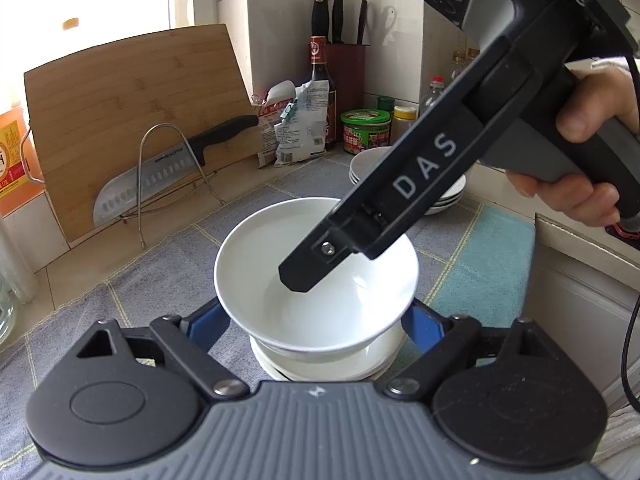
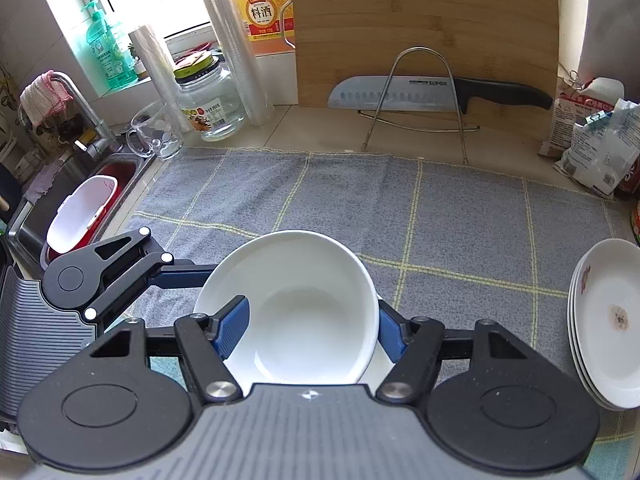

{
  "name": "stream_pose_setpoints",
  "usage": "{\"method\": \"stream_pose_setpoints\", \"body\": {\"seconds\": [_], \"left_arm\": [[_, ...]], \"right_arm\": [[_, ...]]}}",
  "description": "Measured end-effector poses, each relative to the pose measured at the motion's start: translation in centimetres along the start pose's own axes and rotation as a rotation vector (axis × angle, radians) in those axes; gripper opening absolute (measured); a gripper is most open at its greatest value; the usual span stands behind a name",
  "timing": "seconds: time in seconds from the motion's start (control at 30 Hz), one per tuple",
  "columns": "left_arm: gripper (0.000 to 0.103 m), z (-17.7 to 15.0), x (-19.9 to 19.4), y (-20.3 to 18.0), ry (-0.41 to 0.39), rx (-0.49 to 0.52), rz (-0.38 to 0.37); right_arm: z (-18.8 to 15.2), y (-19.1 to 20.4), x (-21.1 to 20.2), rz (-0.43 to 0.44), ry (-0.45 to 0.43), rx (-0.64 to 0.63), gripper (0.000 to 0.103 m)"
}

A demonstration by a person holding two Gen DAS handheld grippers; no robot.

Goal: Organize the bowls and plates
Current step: 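Lower the white bowl onto the bowl stack with both grippers, then open both grippers and pull them back from the three-bowl stack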

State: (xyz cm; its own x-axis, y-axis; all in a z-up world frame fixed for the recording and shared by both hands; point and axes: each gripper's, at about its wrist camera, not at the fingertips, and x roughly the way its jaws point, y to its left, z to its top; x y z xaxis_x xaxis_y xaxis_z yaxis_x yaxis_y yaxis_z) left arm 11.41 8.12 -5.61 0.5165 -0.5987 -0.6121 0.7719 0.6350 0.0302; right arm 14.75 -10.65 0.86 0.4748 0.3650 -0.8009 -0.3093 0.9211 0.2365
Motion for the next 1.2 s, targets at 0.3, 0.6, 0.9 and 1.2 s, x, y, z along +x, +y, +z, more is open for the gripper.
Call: {"method": "stream_pose_setpoints", "body": {"seconds": [0.3, 0.6, 0.9, 1.2], "left_arm": [[0.091, -0.1, 1.3, -0.5, 0.030, 0.000, -0.018], [0.091, -0.5, 1.7, -0.4, 0.048, -0.007, -0.024], [0.091, -0.3, 2.0, -0.5, 0.058, -0.004, -0.027], [0.097, -0.5, 2.4, -0.3, 0.059, -0.014, -0.042]], "right_arm": [[-0.6, -0.8, 0.5, -0.002, 0.022, 0.019, 0.073], [-0.7, -1.1, 1.3, 0.002, 0.033, 0.027, 0.073], [-0.6, -1.3, 1.7, -0.006, 0.038, 0.028, 0.073], [-0.5, -1.4, 1.7, -0.009, 0.021, 0.027, 0.084]]}}
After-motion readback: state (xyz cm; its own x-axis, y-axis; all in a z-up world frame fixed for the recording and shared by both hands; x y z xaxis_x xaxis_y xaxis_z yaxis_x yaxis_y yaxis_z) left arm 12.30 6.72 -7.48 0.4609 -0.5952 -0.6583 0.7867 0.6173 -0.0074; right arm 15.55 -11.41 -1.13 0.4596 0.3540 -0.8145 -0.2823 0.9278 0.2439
